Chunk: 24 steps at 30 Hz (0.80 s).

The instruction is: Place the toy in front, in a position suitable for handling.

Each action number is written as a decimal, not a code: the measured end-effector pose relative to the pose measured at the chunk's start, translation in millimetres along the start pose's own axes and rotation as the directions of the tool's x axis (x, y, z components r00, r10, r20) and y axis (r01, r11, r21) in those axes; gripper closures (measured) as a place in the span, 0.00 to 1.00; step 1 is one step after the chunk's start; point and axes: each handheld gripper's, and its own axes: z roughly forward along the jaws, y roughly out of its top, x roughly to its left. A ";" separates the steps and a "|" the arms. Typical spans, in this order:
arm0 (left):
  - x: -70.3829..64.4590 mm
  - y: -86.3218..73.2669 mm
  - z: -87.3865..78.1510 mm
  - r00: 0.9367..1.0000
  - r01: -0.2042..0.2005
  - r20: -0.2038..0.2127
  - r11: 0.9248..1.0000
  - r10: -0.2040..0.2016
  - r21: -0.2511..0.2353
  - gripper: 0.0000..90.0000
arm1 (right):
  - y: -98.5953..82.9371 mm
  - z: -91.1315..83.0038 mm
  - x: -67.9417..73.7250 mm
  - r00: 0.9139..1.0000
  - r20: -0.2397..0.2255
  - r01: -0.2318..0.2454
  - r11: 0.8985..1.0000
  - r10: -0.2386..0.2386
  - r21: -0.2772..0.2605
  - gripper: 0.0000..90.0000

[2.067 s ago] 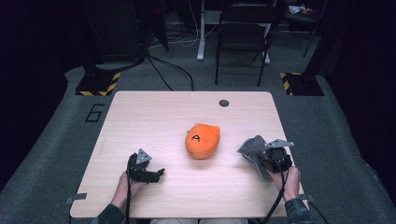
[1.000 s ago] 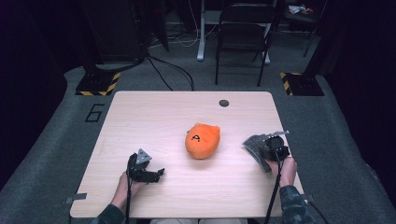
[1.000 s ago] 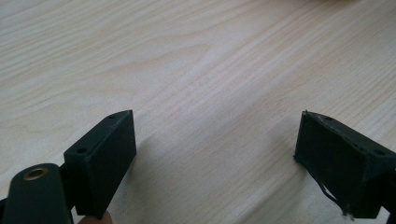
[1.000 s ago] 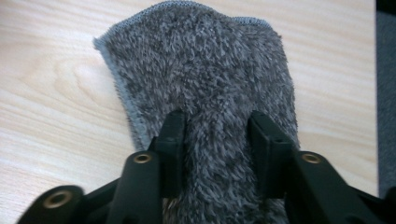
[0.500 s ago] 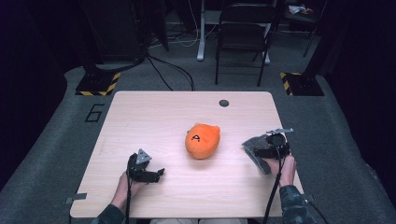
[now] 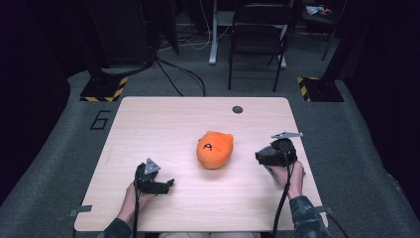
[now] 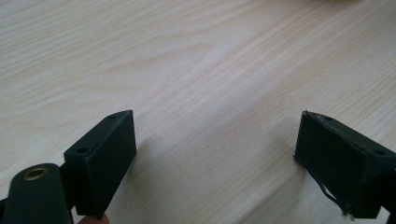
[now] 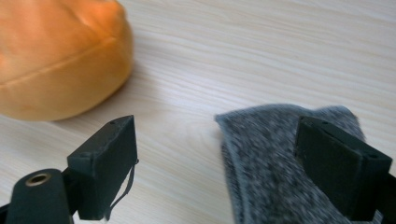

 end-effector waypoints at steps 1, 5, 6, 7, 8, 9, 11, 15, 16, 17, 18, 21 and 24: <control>0.4 -0.1 -0.7 1.000 0.003 0.001 1.000 -0.003 0.004 0.13 | 1.9 0.3 3.5 1.000 -0.003 0.008 1.000 -0.008 0.000 0.14; 2.5 -2.6 -3.0 1.000 0.017 -0.012 1.000 -0.017 0.002 0.13 | 8.2 3.5 16.0 0.999 -0.032 0.035 0.999 -0.035 -0.001 0.14; 3.0 -3.6 -3.6 1.000 0.022 -0.017 1.000 -0.022 -0.001 0.13 | 9.8 4.1 18.8 0.998 -0.041 0.037 0.999 -0.037 -0.003 0.14; 3.8 -4.3 -4.5 0.999 0.021 -0.027 1.000 -0.021 -0.002 0.13 | 11.6 4.4 21.6 0.998 -0.045 0.041 0.999 -0.041 -0.002 0.14; 4.6 -4.7 -5.3 0.999 0.026 -0.023 1.000 -0.026 0.001 0.13 | 13.4 4.8 24.1 0.998 -0.054 0.042 0.999 -0.042 -0.006 0.14; 4.7 -5.4 -5.4 0.999 0.030 -0.032 1.000 -0.030 -0.004 0.13 | 15.3 5.3 25.9 0.997 -0.060 0.054 0.998 -0.055 -0.014 0.14; 4.8 -6.0 -5.7 0.999 0.032 -0.036 0.999 -0.032 -0.006 0.13 | 18.9 6.8 31.2 0.995 -0.070 0.064 0.998 -0.066 -0.020 0.14; 4.4 -6.4 -5.8 0.998 0.042 -0.036 0.999 -0.042 -0.008 0.13 | 25.8 10.9 45.3 0.993 -0.098 0.072 0.997 -0.073 -0.021 0.14; 4.4 -6.4 -5.8 0.998 0.042 -0.036 0.999 -0.042 -0.008 0.13 | 27.3 12.8 47.5 0.990 -0.099 0.095 0.995 -0.096 -0.024 0.14; 4.5 -6.4 -5.9 0.999 0.039 -0.036 0.999 -0.039 -0.006 0.13 | 28.9 14.2 51.7 0.990 -0.109 0.084 0.996 -0.085 -0.017 0.14; 4.4 -6.4 -5.8 0.998 0.042 -0.036 0.999 -0.042 -0.008 0.13 | 30.4 15.8 54.9 0.990 -0.115 0.083 0.996 -0.085 -0.018 0.15; 4.4 -6.4 -5.8 0.998 0.042 -0.036 0.999 -0.042 -0.008 0.13 | 35.2 20.6 64.0 0.986 -0.131 0.101 0.995 -0.103 -0.018 0.15; 4.6 -6.4 -6.0 0.999 0.038 -0.037 0.999 -0.038 -0.005 0.13 | 40.3 24.7 74.1 0.982 -0.148 0.116 0.993 -0.118 -0.020 0.15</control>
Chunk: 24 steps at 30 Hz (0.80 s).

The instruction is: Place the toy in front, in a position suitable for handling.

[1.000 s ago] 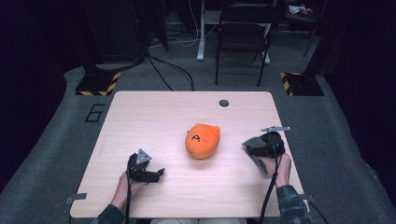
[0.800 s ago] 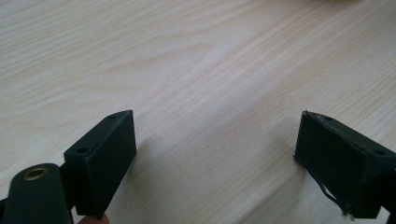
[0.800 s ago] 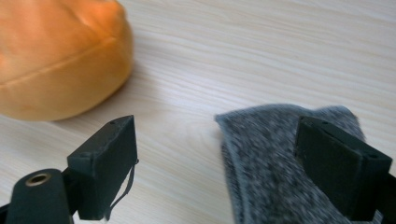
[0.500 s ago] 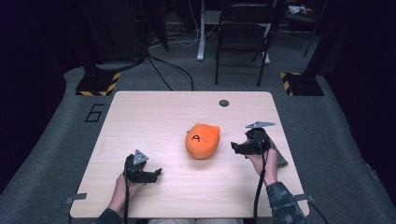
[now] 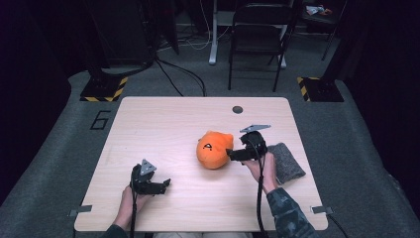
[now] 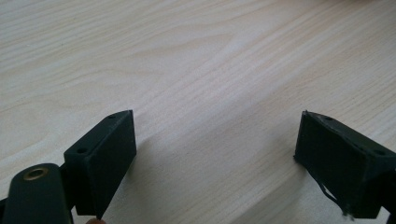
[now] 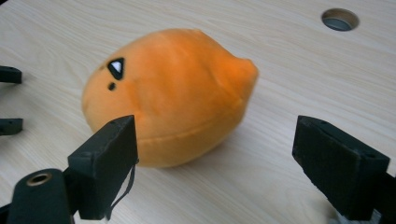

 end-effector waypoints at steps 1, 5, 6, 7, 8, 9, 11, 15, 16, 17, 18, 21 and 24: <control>-0.2 0.0 0.1 1.000 0.004 0.000 1.000 -0.004 -0.003 0.13 | 2.7 2.7 4.5 1.000 -0.005 -0.001 1.000 0.001 -0.002 0.15; 1.3 0.1 -1.4 1.000 -0.003 -0.002 1.000 0.003 0.011 0.13 | 8.7 10.6 14.6 1.000 -0.020 0.002 1.000 -0.002 0.005 0.15; 0.8 -0.3 -0.9 1.000 0.005 -0.005 1.000 -0.005 0.003 0.13 | 10.1 12.9 16.5 1.000 -0.028 0.005 1.000 -0.005 0.006 0.15; 0.7 -0.4 -1.2 1.000 0.008 -0.007 1.000 -0.008 0.004 0.13 | 11.4 14.6 19.2 1.000 -0.028 -0.001 1.000 0.001 0.012 0.15; 0.7 -0.6 -1.2 1.000 0.010 -0.008 1.000 -0.010 0.004 0.13 | 13.0 17.4 20.3 0.999 -0.029 0.014 1.000 -0.014 0.003 0.15; 1.2 -0.5 -1.2 1.000 0.005 -0.008 1.000 -0.005 0.004 0.13 | 14.6 19.0 22.5 1.000 -0.031 0.008 1.000 -0.008 0.005 0.15; 1.2 -0.5 -1.2 1.000 0.005 -0.008 1.000 -0.005 0.004 0.13 | 17.5 23.0 25.8 0.999 -0.033 0.007 1.000 -0.007 -0.004 0.16; 1.3 -0.5 -1.3 1.000 0.005 -0.010 1.000 -0.005 0.005 0.13 | 22.6 30.8 32.7 0.999 -0.037 0.017 1.000 -0.017 0.001 0.16; 1.3 -0.5 -1.2 1.000 0.006 -0.010 1.000 -0.006 0.004 0.13 | 23.8 33.4 34.2 0.999 -0.035 0.021 1.000 -0.021 0.000 0.16; 1.3 -0.5 -1.3 1.000 0.006 -0.010 1.000 -0.006 0.004 0.13 | 24.7 35.2 35.2 0.999 -0.033 0.023 1.000 -0.022 0.003 0.16; 1.3 -0.5 -1.3 1.000 0.005 -0.010 1.000 -0.005 0.005 0.13 | 25.7 37.5 36.5 0.999 -0.032 0.015 1.000 -0.015 0.001 0.16; 1.2 -0.5 -1.3 1.000 0.005 -0.010 1.000 -0.005 0.005 0.13 | 27.5 44.4 39.1 1.000 -0.017 0.016 1.000 -0.016 0.005 0.19; 0.5 -0.8 -1.2 1.000 0.017 -0.012 1.000 -0.017 0.001 0.13 | 26.3 52.4 39.6 1.000 -0.001 0.012 1.000 -0.012 0.023 0.25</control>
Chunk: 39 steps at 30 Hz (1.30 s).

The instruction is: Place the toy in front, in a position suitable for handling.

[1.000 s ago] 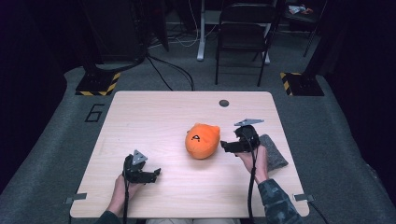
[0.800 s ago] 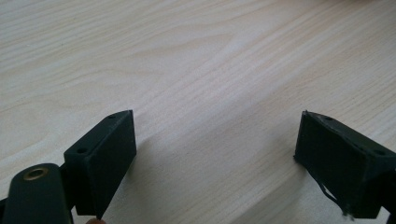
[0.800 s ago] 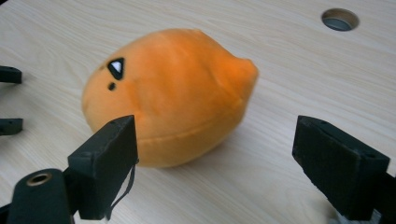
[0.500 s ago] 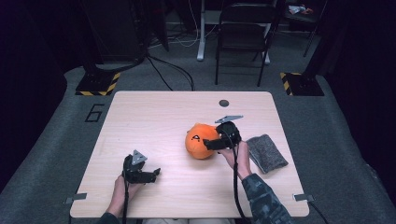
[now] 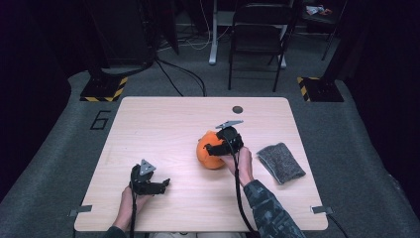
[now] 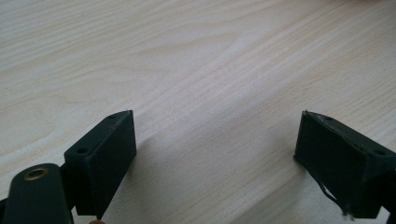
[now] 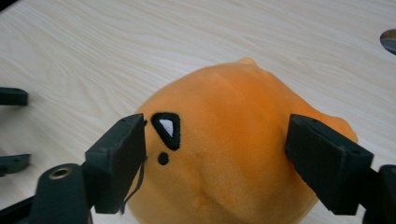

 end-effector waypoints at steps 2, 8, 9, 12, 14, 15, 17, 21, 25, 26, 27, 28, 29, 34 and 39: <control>0.2 -0.1 -0.2 1.000 -0.001 -0.001 1.000 0.001 0.001 0.13 | -1.6 4.3 -2.0 1.000 0.007 -0.002 1.000 0.002 0.003 0.29; 0.2 -0.2 -0.4 1.000 0.001 -0.003 1.000 -0.001 0.002 0.13 | -9.2 9.7 -7.4 1.000 -0.008 -0.002 1.000 0.002 0.027 0.50; 0.3 -0.2 -0.3 1.000 0.001 -0.003 1.000 -0.001 0.001 0.13 | -10.8 10.5 -8.4 1.000 -0.012 -0.006 1.000 0.006 0.025 0.54; 0.3 -0.2 -0.3 1.000 0.001 -0.002 1.000 -0.001 0.000 0.13 | -14.0 10.1 -11.9 1.000 -0.027 -0.012 1.000 0.013 0.027 0.67; 0.5 -0.1 -0.2 1.000 0.000 -0.002 1.000 0.000 0.001 0.13 | -15.7 9.4 -14.5 0.999 -0.035 -0.015 1.000 0.016 0.015 0.72; 0.6 0.1 -0.2 1.000 0.000 0.000 1.000 0.000 0.002 0.14 | -16.4 9.5 -14.7 0.999 -0.031 -0.017 1.000 0.017 -0.001 0.74; 0.7 0.2 -0.1 1.000 0.000 -0.001 1.000 0.000 0.002 0.13 | -16.9 7.5 -15.7 0.999 -0.034 0.009 1.000 -0.009 -0.014 0.78; 0.7 0.2 -0.1 1.000 0.000 -0.001 1.000 0.000 0.002 0.13 | -14.9 1.6 -14.9 0.998 -0.041 0.038 0.998 -0.040 -0.059 0.84; 0.6 0.2 -0.2 1.000 0.000 -0.002 1.000 0.000 0.002 0.13 | -13.7 -1.1 -14.1 0.998 -0.050 0.044 0.997 -0.047 -0.071 0.86; 0.7 0.2 -0.1 1.000 -0.001 -0.001 1.000 0.001 0.002 0.13 | -12.9 -1.6 -13.8 0.997 -0.049 0.054 0.996 -0.057 -0.068 0.86; 0.7 0.2 -0.1 1.000 -0.001 -0.001 1.000 0.001 0.002 0.14 | -12.6 -2.2 -13.6 0.997 -0.052 0.059 0.995 -0.063 -0.074 0.87; 0.7 0.2 -0.1 1.000 -0.001 -0.001 1.000 0.001 0.002 0.13 | -12.4 -3.6 -13.3 0.997 -0.054 0.057 0.995 -0.062 -0.080 0.87; 0.7 0.2 -0.1 1.000 0.000 -0.001 1.000 0.000 0.002 0.13 | -11.6 -4.4 -13.1 0.996 -0.055 0.066 0.994 -0.071 -0.082 0.88; 0.8 0.3 -0.1 1.000 -0.001 0.000 1.000 0.001 0.002 0.14 | -9.3 -12.6 -15.0 0.993 -0.072 0.083 0.990 -0.092 -0.118 0.93; 0.6 0.2 0.2 1.000 -0.001 -0.005 1.000 0.001 -0.002 0.13 | -9.0 -14.8 -16.3 0.992 -0.075 0.097 0.989 -0.106 -0.115 0.94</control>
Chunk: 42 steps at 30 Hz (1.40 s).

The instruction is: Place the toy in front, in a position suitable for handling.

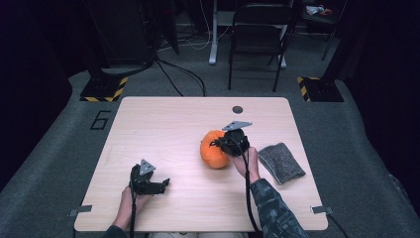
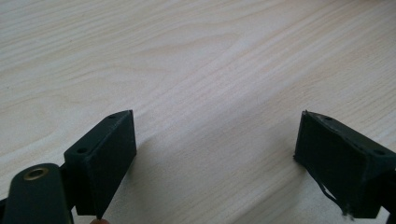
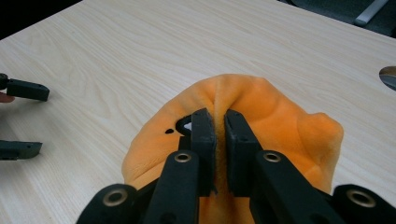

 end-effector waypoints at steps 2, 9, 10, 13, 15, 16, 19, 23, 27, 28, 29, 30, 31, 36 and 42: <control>0.3 0.2 -0.3 1.000 -0.002 0.006 1.000 0.002 0.005 0.14 | 0.6 -1.4 0.7 1.000 -0.009 0.005 1.000 -0.005 -0.014 0.94; 0.3 0.1 -0.2 1.000 -0.001 0.006 1.000 0.001 0.005 0.13 | 6.2 -11.0 11.5 0.993 -0.103 0.054 0.997 -0.060 -0.059 0.94; 0.4 0.1 -0.1 1.000 -0.003 0.005 1.000 0.003 0.003 0.13 | 6.4 -11.4 12.9 0.990 -0.118 0.064 0.996 -0.071 -0.061 0.94; 0.4 0.1 -0.3 1.000 -0.002 0.007 1.000 0.002 0.007 0.14 | 6.2 -12.3 15.6 0.982 -0.165 0.082 0.994 -0.092 -0.067 0.94; 0.7 0.4 -0.4 1.000 -0.004 0.008 1.000 0.004 0.008 0.13 | 5.3 -13.2 17.3 0.976 -0.187 0.098 0.993 -0.108 -0.062 0.94; 0.8 0.4 -0.3 1.000 -0.005 0.007 1.000 0.005 0.008 0.13 | 4.8 -13.5 17.4 0.973 -0.197 0.107 0.992 -0.117 -0.060 0.94; 1.0 0.5 -0.1 1.000 -0.007 0.007 1.000 0.006 0.009 0.13 | 1.8 -13.9 16.4 0.968 -0.217 0.121 0.992 -0.127 -0.040 0.94; 1.4 0.8 0.0 1.000 -0.011 0.006 1.000 0.011 0.009 0.14 | -9.3 -2.3 11.3 0.970 -0.197 0.149 0.988 -0.141 0.027 0.93; 1.3 0.8 0.3 1.000 -0.010 0.007 1.000 0.010 0.007 0.13 | -12.9 -0.5 6.0 0.978 -0.172 0.131 0.990 -0.121 0.049 0.87; 1.4 0.9 0.3 1.000 -0.009 0.008 1.000 0.009 0.007 0.13 | -12.7 -1.4 5.6 0.976 -0.182 0.130 0.990 -0.117 0.058 0.81; 1.5 0.9 0.4 1.000 -0.010 0.008 1.000 0.010 0.006 0.14 | -12.5 -1.3 5.7 0.980 -0.168 0.121 0.991 -0.110 0.056 0.75; 1.5 1.0 0.4 1.000 -0.010 0.009 1.000 0.009 0.006 0.13 | -12.0 -2.2 6.2 0.982 -0.168 0.104 0.992 -0.090 0.074 0.72; 1.4 0.9 0.8 1.000 -0.008 0.010 1.000 0.008 0.003 0.13 | -11.1 -3.5 6.3 0.981 -0.172 0.108 0.992 -0.094 0.070 0.65; 1.6 1.6 1.4 1.000 -0.007 0.011 1.000 0.006 0.005 0.13 | -5.0 -10.2 11.3 0.996 -0.091 0.025 0.995 -0.016 0.100 0.37; 1.7 1.8 1.6 1.000 -0.006 0.011 1.000 0.006 0.006 0.14 | 1.2 -11.3 26.2 0.996 0.000 -0.090 0.990 0.090 0.109 0.18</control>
